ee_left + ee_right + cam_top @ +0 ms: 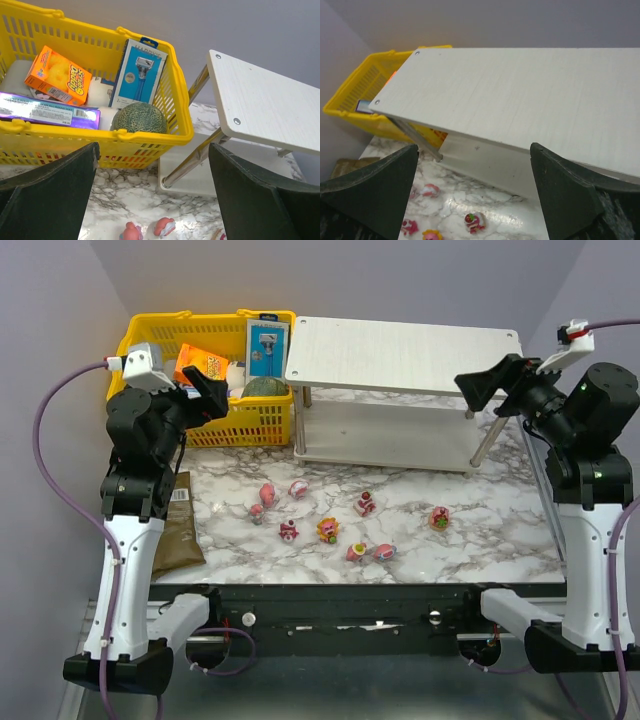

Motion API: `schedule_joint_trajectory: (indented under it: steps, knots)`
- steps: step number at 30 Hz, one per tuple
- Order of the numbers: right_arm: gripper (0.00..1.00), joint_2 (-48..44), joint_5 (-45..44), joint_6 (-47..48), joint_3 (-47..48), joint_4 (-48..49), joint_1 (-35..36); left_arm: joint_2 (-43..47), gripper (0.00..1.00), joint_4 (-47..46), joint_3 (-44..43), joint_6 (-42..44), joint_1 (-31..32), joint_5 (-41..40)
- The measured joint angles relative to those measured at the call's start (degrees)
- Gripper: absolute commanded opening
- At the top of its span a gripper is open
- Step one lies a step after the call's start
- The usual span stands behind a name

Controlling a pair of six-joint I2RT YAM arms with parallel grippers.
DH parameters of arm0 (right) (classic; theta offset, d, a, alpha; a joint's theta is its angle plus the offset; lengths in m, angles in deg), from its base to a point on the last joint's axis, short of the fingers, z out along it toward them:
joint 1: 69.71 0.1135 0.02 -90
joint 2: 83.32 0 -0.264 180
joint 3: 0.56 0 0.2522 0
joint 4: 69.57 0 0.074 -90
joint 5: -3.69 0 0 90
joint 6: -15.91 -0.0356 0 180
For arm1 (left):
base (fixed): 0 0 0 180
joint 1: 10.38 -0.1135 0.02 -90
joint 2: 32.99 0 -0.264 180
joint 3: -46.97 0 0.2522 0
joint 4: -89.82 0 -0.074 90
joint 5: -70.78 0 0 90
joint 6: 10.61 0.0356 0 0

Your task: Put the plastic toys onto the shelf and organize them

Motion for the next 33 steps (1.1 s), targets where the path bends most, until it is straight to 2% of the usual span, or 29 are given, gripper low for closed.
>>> schedule_joint_trajectory:
  steps: [6, 11, 16, 21, 25, 29, 33]
  knots:
    - [1.0, -2.29, 8.41, 1.46, -4.68, -1.66, 2.45, -0.09, 0.99, 2.29, 0.13, -0.33, 0.0, 2.1]
    - [1.0, -5.77, 12.33, 2.58, -10.51, -1.64, 9.55, 0.0, 0.99, 2.16, 1.09, -1.68, 0.09, 4.28]
    - [1.0, -6.16, 12.57, 3.43, -15.76, -0.98, 17.46, -1.46, 0.99, 3.72, 3.08, -2.91, 1.14, 4.42]
    - [1.0, -6.27, 10.86, 4.55, -24.68, 0.79, 23.87, -4.39, 0.99, 4.9, 4.0, -4.2, 3.67, 4.07]
    - [1.0, -5.79, 7.19, 5.2, -32.79, 2.84, 27.78, -4.07, 0.99, 3.89, 8.02, -6.58, 6.58, 0.85]
    - [1.0, -4.48, 2.75, 5.62, -39.8, 7.56, 30.23, -3.21, 0.99, 3.08, 13.68, -8.13, 9.7, -1.86]
    - [1.0, -1.36, -1.36, 5.38, -44.68, 12.79, 31.45, -3.45, 0.99, 3.72, 15.3, -9.22, 11.54, -1.77]
